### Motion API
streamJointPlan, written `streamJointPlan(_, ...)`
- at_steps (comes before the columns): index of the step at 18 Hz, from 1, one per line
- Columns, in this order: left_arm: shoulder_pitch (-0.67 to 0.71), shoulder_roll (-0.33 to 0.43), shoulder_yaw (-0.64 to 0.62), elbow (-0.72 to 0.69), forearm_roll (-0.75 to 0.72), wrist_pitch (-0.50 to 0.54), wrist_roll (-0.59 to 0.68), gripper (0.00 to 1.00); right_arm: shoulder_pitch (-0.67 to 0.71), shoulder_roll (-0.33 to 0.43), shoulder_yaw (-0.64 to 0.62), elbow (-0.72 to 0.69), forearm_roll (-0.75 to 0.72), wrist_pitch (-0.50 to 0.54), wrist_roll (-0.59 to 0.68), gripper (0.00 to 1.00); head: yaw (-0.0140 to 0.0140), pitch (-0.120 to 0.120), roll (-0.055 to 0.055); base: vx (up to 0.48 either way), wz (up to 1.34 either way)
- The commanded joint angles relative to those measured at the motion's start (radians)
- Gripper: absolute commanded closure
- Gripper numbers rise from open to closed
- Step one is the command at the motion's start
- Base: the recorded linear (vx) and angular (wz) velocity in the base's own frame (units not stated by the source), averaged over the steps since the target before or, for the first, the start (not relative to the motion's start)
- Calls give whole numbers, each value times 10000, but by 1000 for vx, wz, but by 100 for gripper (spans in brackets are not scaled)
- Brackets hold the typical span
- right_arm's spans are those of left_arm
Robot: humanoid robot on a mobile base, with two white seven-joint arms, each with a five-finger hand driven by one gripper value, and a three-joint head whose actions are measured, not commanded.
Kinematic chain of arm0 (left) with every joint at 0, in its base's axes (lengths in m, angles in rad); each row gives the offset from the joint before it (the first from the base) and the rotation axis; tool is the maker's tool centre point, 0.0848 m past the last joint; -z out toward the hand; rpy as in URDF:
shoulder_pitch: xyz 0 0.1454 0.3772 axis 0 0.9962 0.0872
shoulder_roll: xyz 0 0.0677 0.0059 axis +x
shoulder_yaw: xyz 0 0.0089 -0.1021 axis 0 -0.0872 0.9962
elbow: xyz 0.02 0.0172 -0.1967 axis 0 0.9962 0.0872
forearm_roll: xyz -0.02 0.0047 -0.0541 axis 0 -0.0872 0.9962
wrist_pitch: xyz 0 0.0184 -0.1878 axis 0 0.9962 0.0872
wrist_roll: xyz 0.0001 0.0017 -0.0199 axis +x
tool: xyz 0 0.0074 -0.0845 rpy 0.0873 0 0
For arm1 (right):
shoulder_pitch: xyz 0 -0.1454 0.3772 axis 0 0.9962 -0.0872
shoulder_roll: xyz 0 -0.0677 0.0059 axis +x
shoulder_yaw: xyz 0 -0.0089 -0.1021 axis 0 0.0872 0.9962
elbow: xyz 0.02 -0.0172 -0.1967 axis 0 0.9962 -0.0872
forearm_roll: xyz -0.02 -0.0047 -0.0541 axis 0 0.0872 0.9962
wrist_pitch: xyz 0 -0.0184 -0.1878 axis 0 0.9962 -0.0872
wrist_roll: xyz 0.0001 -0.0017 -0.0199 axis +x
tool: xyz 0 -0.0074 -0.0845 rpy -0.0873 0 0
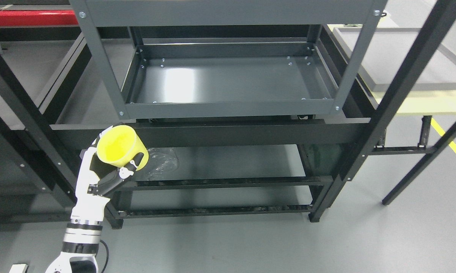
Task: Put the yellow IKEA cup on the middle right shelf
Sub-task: 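Turn toward the shelving unit holding the cup in the left hand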
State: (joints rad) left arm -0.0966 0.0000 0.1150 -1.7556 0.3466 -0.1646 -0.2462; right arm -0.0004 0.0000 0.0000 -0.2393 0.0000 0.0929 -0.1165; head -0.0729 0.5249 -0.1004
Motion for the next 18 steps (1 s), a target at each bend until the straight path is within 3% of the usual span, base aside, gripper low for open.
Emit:
streamJointPlan(1,0,175,-979,-8,0,-424,-23,97,142,-175,169,0,-245,6,0,1,0,0,0,67,175)
streamJointPlan(12,-980,175,-3449,-8,46,-869,38,97,142,-175,169,0,-245,6,0,1,0,0,0,67,-16)
streamJointPlan(15,-1731,175,-4536,-70,506,-854,23,97,142,-175,169,0,-245,6,0,1,0,0,0,86,-223)
streamJointPlan(18,-2575,175,-6407,-70,844,-793,38,97,142,-175,169,0,-245,6,0,1,0,-1,0,106,-183)
